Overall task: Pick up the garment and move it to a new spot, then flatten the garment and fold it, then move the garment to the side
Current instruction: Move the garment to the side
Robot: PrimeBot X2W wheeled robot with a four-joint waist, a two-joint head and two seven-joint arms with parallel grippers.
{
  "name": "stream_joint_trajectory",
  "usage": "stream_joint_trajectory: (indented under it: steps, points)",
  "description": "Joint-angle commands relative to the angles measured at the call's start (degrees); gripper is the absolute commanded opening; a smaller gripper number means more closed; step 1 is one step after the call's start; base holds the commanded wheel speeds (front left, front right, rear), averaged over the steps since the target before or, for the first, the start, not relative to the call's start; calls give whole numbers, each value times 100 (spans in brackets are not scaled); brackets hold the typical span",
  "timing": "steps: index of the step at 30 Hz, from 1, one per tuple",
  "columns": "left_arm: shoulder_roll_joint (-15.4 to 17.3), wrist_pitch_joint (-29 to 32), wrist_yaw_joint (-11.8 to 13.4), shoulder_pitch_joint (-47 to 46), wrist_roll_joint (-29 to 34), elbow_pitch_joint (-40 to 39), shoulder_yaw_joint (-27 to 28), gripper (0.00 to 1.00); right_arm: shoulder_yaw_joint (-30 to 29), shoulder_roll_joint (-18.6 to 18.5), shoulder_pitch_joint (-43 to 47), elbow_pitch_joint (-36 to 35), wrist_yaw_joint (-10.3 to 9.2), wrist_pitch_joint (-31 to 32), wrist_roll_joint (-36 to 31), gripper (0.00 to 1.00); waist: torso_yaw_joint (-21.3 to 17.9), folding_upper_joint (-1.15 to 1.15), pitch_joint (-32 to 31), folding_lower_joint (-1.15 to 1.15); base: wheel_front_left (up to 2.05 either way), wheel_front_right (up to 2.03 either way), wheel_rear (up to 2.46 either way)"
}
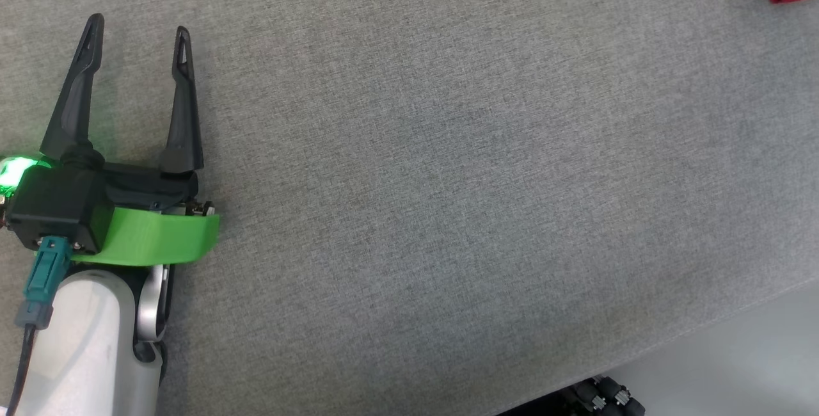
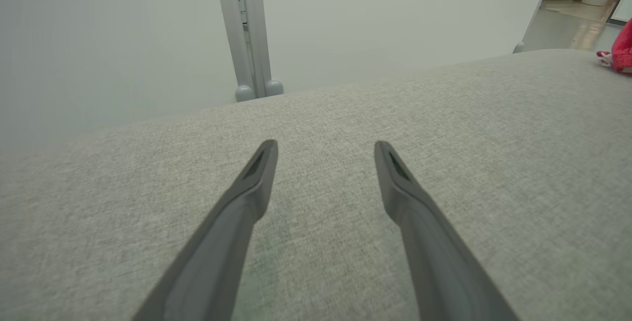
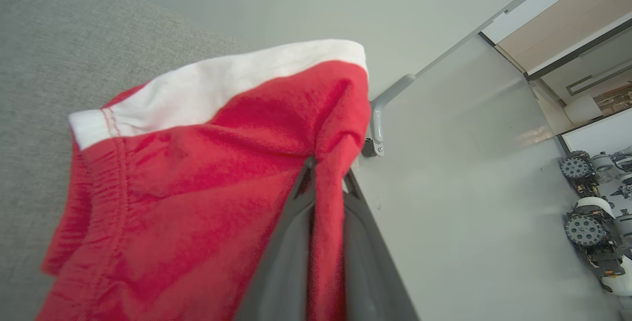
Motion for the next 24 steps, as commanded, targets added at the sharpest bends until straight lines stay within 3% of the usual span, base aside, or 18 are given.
stream_joint_trajectory:
  steps: [1, 12, 19, 24]
  points:
    - [-3, -23, 31, 130, -25, 69, 6, 100, 14, -45, -122, 88, -7, -80, -25, 100, 61, 0, -4, 0, 0, 0, 0]
    - [-235, -521, 116, 338, -289, 621, 22, 100, 224, 229, -88, 352, -7, -579, -78, 100, 304, 0, -849, 0, 0, 0, 0]
    - [-336, -770, 184, 688, -556, 1010, 163, 100, 77, 695, 429, -117, -7, -725, 44, 100, 477, 0, -1641, 0, 0, 0, 0]
    - [-362, -877, 227, 1023, -676, 1170, 278, 100, -364, 1077, 1171, -796, -7, -725, -86, 100, 607, 0, -2157, 0, 0, 0, 0]
